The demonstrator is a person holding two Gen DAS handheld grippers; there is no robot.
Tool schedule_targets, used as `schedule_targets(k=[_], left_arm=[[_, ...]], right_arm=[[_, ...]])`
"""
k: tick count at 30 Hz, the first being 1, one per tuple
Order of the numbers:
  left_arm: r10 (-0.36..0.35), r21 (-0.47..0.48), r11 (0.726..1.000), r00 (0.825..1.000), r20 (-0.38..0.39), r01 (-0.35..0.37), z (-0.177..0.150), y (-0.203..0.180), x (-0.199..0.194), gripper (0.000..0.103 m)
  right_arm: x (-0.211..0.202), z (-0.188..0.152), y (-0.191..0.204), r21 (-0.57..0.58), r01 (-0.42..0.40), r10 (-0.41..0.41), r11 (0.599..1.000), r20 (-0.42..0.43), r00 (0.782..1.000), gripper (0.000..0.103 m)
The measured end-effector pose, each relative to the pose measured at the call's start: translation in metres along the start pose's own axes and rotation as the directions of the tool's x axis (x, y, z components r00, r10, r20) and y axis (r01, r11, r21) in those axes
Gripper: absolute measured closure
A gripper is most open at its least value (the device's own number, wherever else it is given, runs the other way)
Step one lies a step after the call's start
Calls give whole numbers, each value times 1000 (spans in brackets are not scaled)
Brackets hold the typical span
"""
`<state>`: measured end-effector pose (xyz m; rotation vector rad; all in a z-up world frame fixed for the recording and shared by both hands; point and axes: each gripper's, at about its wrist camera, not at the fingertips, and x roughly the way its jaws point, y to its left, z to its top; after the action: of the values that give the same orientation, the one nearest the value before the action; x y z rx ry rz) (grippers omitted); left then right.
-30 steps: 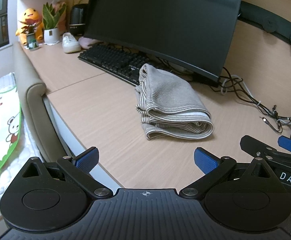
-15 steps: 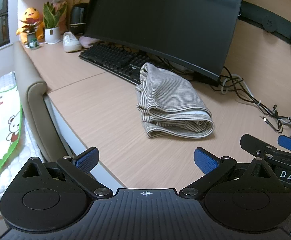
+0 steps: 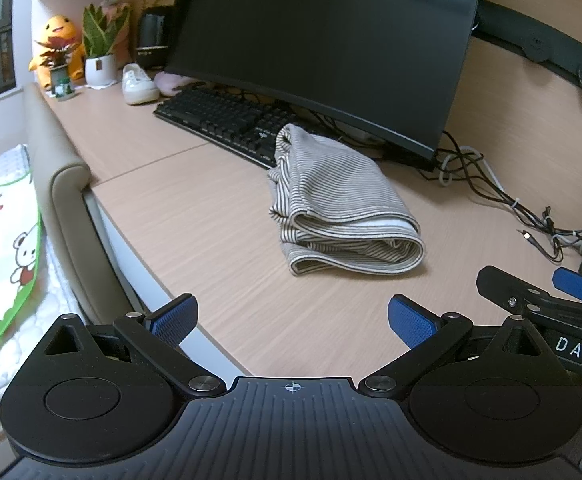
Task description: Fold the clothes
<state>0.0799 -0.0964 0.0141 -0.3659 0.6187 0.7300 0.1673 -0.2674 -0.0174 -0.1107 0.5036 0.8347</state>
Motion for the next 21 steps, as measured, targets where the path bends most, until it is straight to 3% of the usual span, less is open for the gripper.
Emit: schedule_targets(k=[21], left_arm=[[0,0,1000,1000,-7,0,-3,-1,1,0]], right_arm=[[0,-1,1,-4,4,-4,1000,-4,1000,0]])
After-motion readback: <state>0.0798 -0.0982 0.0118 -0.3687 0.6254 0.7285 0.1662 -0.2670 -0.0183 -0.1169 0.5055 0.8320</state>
